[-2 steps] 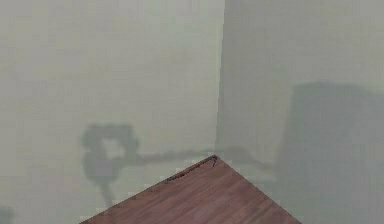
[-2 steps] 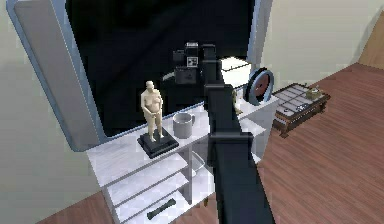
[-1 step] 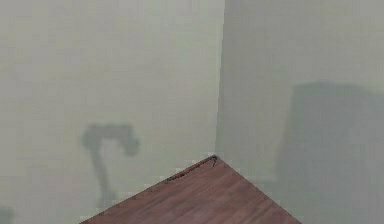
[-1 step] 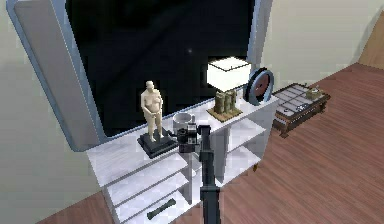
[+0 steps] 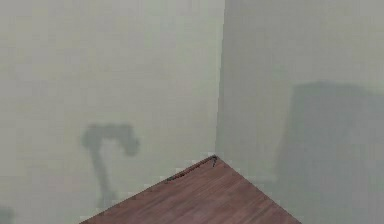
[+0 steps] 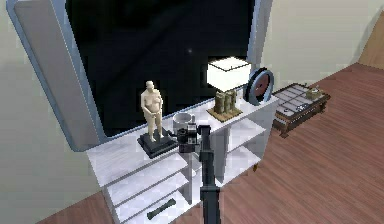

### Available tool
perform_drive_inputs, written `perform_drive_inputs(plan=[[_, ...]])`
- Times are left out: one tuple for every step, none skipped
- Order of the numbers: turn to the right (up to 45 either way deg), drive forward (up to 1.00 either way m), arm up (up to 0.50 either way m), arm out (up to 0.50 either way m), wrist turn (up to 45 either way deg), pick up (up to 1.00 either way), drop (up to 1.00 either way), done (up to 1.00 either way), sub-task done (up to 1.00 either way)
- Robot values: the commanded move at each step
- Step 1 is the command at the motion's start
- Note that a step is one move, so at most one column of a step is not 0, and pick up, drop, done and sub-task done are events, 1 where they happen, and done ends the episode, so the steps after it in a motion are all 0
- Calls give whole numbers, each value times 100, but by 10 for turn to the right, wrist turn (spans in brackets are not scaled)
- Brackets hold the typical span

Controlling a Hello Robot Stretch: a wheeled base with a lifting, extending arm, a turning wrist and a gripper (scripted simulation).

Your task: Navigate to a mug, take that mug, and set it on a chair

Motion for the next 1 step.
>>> perform_drive_inputs(plan=[[0,0,10,0,0,0,0,0,0]])
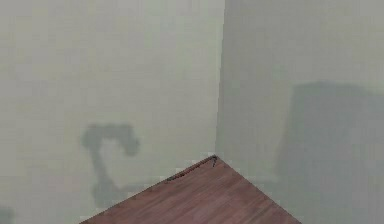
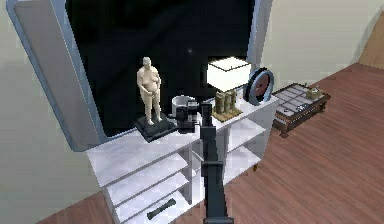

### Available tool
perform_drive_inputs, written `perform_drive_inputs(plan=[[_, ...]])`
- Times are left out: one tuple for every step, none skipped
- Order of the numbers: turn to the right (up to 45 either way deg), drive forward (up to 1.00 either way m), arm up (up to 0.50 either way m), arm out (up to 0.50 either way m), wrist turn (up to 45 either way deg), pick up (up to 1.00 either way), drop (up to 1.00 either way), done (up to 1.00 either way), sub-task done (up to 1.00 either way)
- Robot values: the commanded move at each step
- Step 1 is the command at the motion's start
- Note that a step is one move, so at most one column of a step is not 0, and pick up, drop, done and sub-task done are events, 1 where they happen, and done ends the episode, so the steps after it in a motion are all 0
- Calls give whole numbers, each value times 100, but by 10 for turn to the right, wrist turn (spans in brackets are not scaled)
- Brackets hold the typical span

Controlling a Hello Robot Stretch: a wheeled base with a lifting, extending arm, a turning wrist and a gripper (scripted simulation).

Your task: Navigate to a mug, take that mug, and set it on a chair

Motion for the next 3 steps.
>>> perform_drive_inputs(plan=[[0,0,24,0,0,0,0,0,0],[0,0,0,0,-450,0,0,0,0],[0,0,0,0,-450,0,0,0,0]])
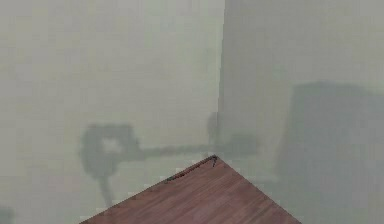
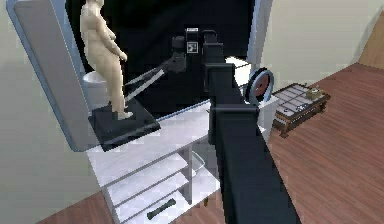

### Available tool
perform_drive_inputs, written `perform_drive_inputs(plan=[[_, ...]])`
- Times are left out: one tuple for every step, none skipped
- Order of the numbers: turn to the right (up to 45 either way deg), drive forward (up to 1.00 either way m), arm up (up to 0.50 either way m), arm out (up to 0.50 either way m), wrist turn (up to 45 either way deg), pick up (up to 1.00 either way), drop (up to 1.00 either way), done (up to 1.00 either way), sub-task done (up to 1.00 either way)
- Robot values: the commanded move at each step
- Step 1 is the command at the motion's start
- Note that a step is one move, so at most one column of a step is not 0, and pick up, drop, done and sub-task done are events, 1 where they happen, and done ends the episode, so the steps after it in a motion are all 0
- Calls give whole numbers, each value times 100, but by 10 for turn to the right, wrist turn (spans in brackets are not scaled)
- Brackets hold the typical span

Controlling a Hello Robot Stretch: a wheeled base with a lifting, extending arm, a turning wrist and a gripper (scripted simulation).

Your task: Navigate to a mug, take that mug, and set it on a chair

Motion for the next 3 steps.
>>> perform_drive_inputs(plan=[[0,0,0,0,-300,0,0,0,0],[0,0,0,-48,0,0,0,0,0],[-450,0,0,0,0,0,0,0,0]])
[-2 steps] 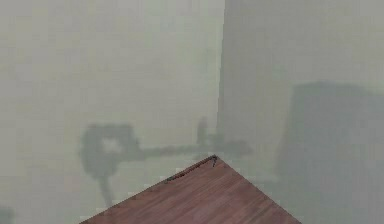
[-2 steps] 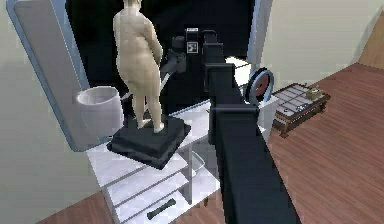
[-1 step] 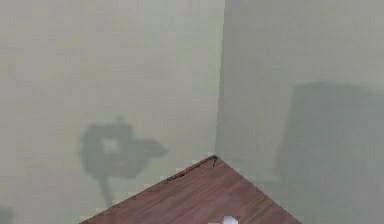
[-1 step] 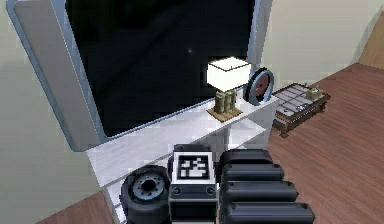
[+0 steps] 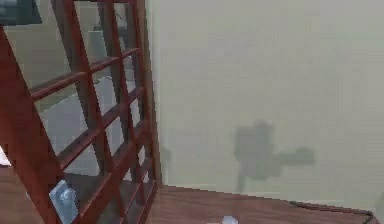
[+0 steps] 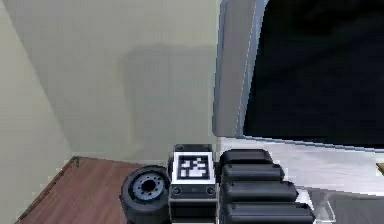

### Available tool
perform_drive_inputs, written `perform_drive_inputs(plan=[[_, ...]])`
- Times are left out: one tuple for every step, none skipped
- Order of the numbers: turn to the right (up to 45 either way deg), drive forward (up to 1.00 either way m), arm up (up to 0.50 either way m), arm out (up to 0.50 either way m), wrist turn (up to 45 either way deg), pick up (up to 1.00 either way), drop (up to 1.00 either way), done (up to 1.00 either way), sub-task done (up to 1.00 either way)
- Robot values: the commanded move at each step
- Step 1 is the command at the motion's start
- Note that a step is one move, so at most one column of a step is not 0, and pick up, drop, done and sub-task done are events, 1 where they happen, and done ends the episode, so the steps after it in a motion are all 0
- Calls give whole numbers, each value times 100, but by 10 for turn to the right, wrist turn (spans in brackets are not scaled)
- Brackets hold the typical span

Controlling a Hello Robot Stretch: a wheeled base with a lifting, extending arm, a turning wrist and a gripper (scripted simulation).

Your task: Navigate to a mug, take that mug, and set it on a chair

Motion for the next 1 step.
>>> perform_drive_inputs(plan=[[-450,0,0,0,0,0,0,0,0]])
